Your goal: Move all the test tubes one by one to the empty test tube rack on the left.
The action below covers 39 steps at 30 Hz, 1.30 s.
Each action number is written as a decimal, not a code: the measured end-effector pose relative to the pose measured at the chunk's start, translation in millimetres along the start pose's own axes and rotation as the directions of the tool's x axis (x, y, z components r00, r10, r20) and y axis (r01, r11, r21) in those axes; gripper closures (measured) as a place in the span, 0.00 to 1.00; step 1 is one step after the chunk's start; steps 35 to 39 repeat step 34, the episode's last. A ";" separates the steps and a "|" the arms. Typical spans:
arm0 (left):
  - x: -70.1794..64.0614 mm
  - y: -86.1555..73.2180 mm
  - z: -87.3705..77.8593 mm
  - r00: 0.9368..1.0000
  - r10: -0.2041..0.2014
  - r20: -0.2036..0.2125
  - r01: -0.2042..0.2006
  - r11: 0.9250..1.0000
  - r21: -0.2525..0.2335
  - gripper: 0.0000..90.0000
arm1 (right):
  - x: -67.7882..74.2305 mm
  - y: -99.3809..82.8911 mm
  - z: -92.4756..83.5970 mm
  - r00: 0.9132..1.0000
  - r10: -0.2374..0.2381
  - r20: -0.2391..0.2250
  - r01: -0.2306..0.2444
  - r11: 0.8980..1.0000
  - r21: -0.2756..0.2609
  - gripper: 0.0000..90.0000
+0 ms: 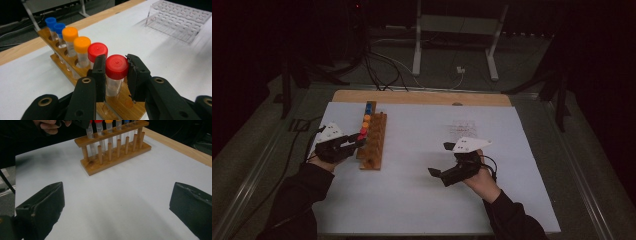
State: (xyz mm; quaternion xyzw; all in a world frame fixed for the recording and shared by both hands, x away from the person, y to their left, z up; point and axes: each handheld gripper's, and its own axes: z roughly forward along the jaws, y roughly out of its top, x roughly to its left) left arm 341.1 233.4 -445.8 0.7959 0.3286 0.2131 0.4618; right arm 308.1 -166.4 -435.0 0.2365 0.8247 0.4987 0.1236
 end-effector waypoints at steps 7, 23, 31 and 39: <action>-2.5 3.3 -5.9 1.000 -0.003 0.016 0.003 1.000 -0.010 0.63 | -0.6 0.2 -1.1 1.000 0.001 0.000 -0.001 1.000 0.000 0.00; -45.3 3.1 -28.7 0.977 0.005 0.211 0.010 0.998 -0.069 0.04 | 0.9 -6.1 -8.0 1.000 0.007 0.011 -0.007 1.000 -0.004 0.00; -73.0 -28.1 -16.6 0.967 0.035 0.252 -0.024 0.999 -0.047 0.01 | 1.7 -7.2 -10.1 1.000 0.002 0.016 -0.002 1.000 -0.008 0.00; -78.8 -40.8 -10.7 0.964 0.041 0.264 -0.036 0.999 -0.024 0.01 | 0.7 -8.3 -9.3 1.000 0.005 0.013 -0.005 1.000 -0.007 0.00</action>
